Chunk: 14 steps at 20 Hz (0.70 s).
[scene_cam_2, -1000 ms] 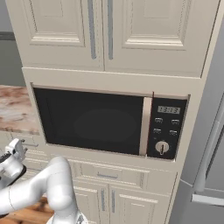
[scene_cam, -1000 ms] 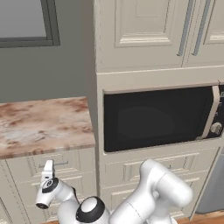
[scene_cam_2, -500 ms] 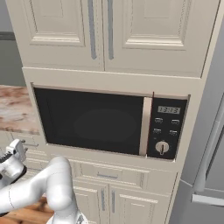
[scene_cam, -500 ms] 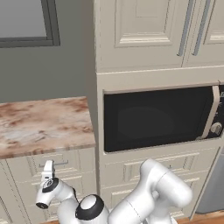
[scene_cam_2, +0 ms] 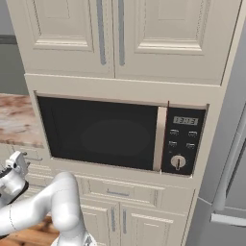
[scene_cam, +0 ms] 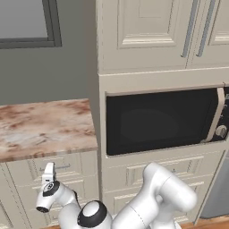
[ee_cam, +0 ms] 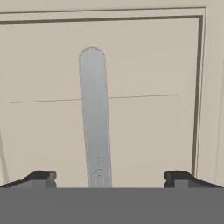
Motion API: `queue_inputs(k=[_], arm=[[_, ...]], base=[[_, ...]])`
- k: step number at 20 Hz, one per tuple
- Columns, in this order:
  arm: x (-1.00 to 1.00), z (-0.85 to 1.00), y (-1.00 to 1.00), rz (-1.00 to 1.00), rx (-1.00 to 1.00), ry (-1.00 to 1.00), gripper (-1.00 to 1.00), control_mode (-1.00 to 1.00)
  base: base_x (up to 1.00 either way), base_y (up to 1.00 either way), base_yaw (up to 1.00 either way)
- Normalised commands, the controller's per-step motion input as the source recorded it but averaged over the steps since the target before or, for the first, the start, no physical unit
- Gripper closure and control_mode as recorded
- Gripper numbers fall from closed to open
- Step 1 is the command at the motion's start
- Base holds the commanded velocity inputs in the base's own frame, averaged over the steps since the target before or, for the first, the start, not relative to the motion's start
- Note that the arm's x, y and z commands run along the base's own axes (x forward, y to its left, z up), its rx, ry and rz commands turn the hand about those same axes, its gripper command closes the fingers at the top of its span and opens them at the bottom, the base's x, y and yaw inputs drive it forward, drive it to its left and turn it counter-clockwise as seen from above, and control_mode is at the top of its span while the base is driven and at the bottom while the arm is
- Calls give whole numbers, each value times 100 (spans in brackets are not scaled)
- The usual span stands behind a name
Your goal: Take the pizza cutter from the drawer on the left and place it on the dining counter for cutting.
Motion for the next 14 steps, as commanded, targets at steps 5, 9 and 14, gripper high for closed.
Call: queue_inputs(k=[5, 9, 14], arm=[[21, -43, -21, 0, 0, -16, -100, -100], [18, -43, -9, 0, 0, -15, -100, -100], [20, -49, 0, 0, -2, -15, 100, -100]], base=[[0, 0, 0], [0, 0, 0], [0, 0, 0]])
